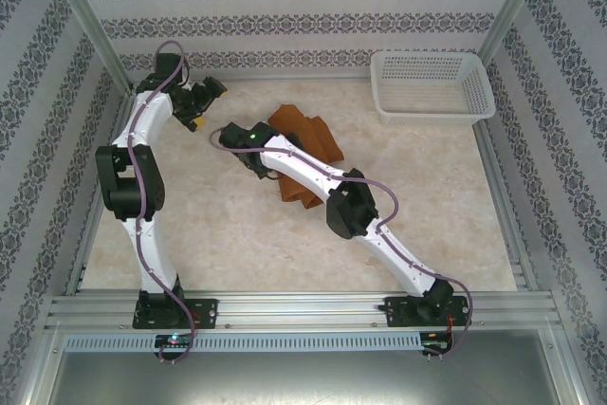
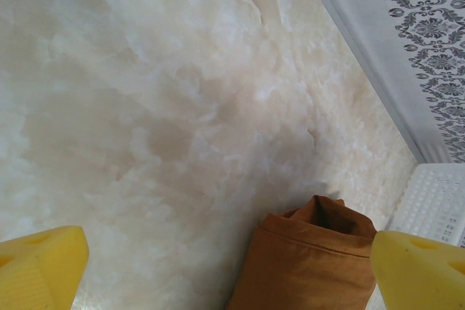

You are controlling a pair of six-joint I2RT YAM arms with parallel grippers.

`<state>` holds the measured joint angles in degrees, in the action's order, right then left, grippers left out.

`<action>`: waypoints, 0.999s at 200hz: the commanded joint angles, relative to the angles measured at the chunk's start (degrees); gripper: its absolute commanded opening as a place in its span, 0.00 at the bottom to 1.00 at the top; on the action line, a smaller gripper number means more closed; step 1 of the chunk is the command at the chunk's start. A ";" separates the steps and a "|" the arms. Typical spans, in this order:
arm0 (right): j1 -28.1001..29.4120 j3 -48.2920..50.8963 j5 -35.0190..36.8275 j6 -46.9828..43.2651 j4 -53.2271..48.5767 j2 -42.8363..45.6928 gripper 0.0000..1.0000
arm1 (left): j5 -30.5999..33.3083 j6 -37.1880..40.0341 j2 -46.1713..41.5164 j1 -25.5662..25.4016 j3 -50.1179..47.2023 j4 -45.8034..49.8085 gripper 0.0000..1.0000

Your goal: Roll up the long pants

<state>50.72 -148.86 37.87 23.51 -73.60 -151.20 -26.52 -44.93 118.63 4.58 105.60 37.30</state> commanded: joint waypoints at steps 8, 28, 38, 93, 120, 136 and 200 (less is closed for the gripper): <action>-0.43 -1.25 5.20 -3.71 2.27 -2.48 0.97 | -0.45 1.84 0.08 -0.16 -0.27 0.60 1.00; -1.29 -2.46 5.68 -4.86 1.27 -4.89 0.98 | -0.53 1.77 0.78 -0.18 0.06 0.59 1.00; -1.74 -2.74 6.30 -5.45 0.63 -5.94 0.98 | -0.41 1.81 1.14 -0.12 0.35 0.62 1.00; -5.46 -0.35 12.69 -5.27 -4.88 -7.36 0.98 | -0.51 1.82 2.65 -0.15 1.16 0.63 1.00; -8.59 4.45 12.34 -3.47 -5.38 -5.15 0.95 | -0.63 1.75 2.75 -0.11 1.27 0.66 1.00; -10.92 6.63 9.74 -1.85 -6.19 -4.15 0.85 | -0.61 1.92 2.75 -0.12 1.58 1.08 1.00; -17.00 14.54 -6.47 -2.46 -3.92 1.91 0.00 | -0.44 2.54 1.98 0.35 1.71 1.90 1.00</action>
<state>35.24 -136.92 42.78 21.06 -75.85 -150.76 -26.55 -43.86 120.62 4.62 105.67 37.34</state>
